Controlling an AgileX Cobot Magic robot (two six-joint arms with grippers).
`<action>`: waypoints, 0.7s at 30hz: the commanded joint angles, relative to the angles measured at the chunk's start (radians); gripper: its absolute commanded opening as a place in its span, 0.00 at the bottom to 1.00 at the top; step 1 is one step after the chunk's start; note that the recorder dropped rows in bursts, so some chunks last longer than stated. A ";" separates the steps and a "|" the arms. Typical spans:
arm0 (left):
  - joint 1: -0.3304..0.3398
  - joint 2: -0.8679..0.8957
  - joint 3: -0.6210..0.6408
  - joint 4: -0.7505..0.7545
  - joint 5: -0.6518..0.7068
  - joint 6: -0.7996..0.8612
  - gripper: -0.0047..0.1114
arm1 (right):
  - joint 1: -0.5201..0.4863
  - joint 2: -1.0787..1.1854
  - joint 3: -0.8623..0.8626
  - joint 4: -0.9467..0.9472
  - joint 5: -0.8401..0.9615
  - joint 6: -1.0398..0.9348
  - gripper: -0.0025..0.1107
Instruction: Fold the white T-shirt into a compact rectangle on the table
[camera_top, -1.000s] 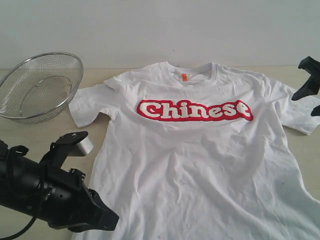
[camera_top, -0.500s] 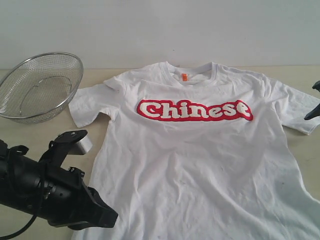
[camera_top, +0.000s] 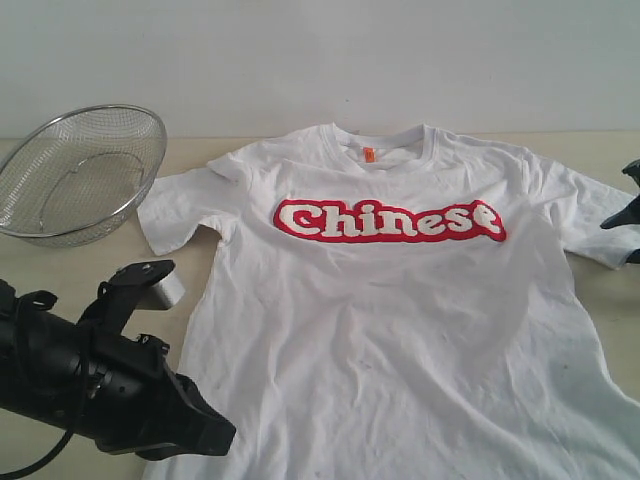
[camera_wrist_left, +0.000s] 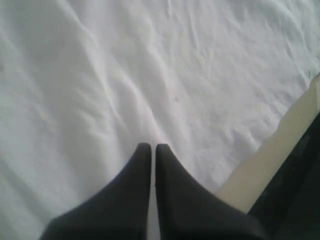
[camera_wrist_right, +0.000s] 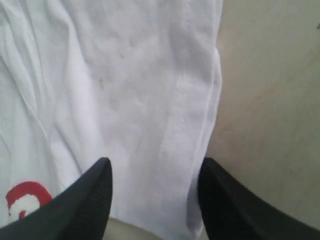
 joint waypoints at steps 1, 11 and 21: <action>-0.004 -0.008 -0.004 -0.007 -0.008 0.009 0.08 | -0.004 0.038 0.009 -0.033 -0.095 -0.023 0.46; -0.004 -0.008 -0.004 -0.007 -0.008 0.009 0.08 | -0.004 0.066 -0.004 -0.012 -0.171 -0.062 0.46; -0.004 -0.008 -0.004 -0.015 -0.017 0.009 0.08 | -0.002 0.146 -0.037 0.104 -0.107 -0.118 0.46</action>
